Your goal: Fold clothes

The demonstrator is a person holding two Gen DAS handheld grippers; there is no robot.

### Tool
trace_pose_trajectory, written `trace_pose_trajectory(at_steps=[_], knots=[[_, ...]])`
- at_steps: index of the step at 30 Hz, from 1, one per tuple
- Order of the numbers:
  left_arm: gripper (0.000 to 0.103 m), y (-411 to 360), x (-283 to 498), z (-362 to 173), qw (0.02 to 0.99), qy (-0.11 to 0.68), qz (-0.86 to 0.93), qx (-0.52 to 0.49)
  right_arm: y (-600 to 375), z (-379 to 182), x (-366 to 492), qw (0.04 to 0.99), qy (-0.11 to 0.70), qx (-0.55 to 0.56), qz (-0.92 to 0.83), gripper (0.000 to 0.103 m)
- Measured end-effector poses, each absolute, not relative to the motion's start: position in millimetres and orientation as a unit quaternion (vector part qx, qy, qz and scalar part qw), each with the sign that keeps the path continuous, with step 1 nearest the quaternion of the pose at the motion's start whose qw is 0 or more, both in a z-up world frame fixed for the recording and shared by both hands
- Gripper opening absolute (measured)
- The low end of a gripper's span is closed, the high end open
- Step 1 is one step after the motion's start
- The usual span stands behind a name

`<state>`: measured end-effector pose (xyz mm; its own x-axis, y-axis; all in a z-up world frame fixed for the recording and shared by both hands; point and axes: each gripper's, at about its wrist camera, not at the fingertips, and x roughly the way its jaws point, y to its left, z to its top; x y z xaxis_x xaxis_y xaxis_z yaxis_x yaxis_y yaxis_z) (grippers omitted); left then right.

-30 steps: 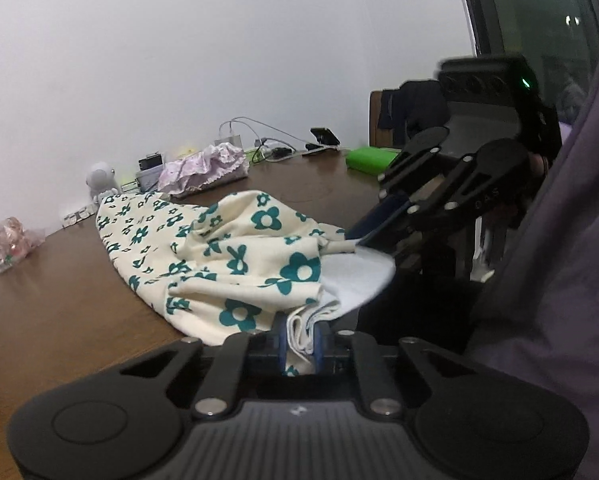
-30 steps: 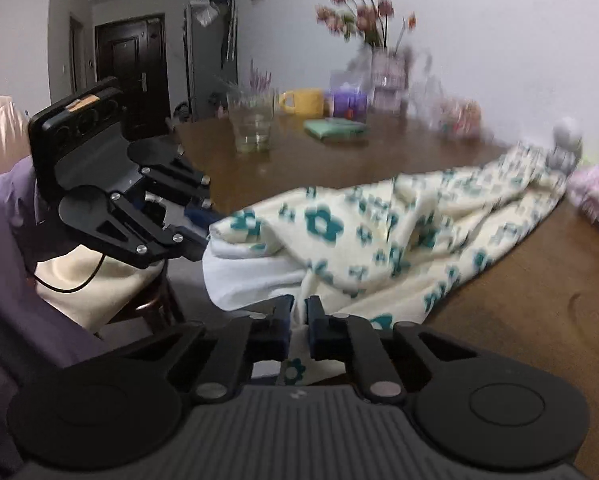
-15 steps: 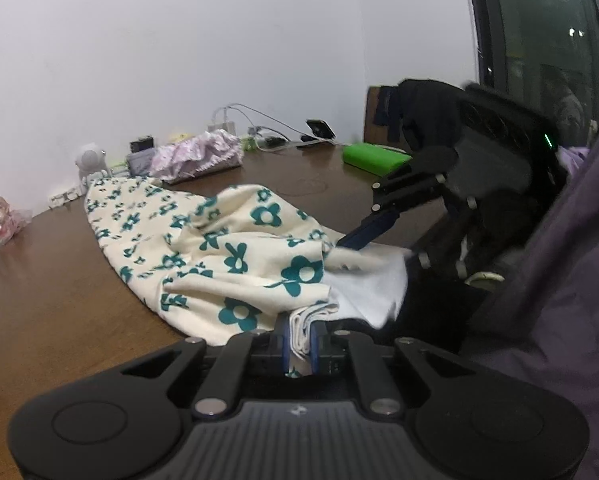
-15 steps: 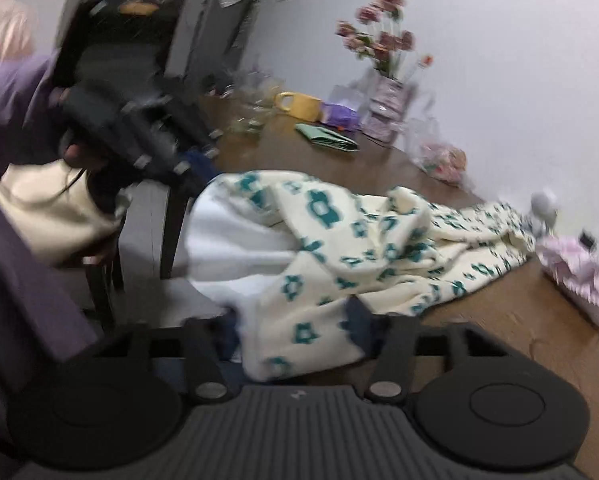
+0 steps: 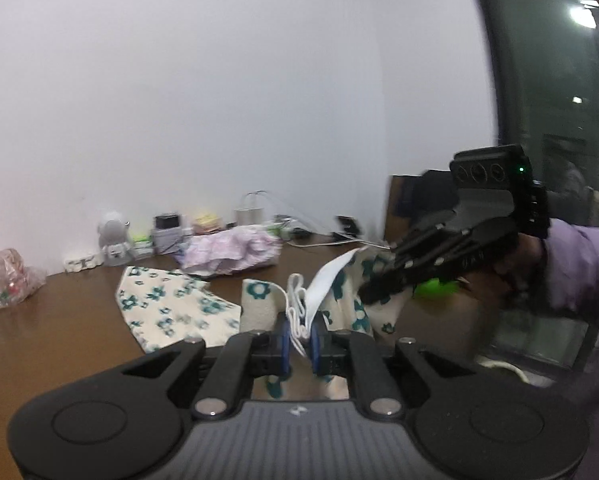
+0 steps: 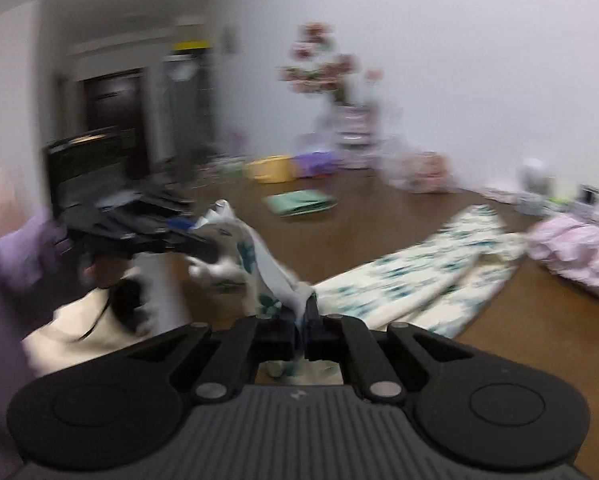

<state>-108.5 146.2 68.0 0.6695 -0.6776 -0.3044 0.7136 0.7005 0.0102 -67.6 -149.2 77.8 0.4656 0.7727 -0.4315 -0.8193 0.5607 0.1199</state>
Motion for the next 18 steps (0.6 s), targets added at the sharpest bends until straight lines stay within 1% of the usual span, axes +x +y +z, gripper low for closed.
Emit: trace_pose_trajectory(at_steps=[3,5,6,8,9,10,11,12,13,15,18], knots=[[0.009,125,-41,52,0.915,0.205,-0.344,0.050,-131,66,-3,0.869,0.306,-0.024,0.388,0.003],[0.009,113,-6,38,0.918,0.256,-0.299,0.046,-116,54,28,0.874,0.342,-0.016,0.345,0.003],[0.013,113,6,33,0.919,0.272,-0.284,0.033,-109,47,39,0.875,0.351,-0.015,0.334,0.004],[0.018,121,24,27,0.916,0.304,-0.262,-0.011,-101,34,50,0.879,0.362,-0.016,0.308,0.012],[0.027,128,27,28,0.918,0.303,-0.255,-0.031,-98,27,54,0.882,0.368,-0.017,0.295,0.022],[0.041,136,29,29,0.919,0.302,-0.247,-0.051,-100,27,54,0.887,0.366,-0.015,0.283,0.039],[0.048,145,25,34,0.925,0.291,-0.234,-0.064,-106,29,49,0.893,0.359,-0.012,0.272,0.046],[0.060,155,21,38,0.931,0.281,-0.220,-0.076,-112,35,45,0.900,0.346,-0.008,0.266,0.051],[0.066,164,11,44,0.936,0.275,-0.204,-0.087,-121,44,36,0.908,0.327,-0.001,0.263,0.054],[0.073,178,-12,51,0.937,0.268,-0.198,-0.105,-143,59,14,0.919,0.293,0.016,0.264,0.060],[0.082,184,-56,51,0.934,0.257,-0.221,-0.112,-162,61,-26,0.906,0.282,0.035,0.314,0.065]])
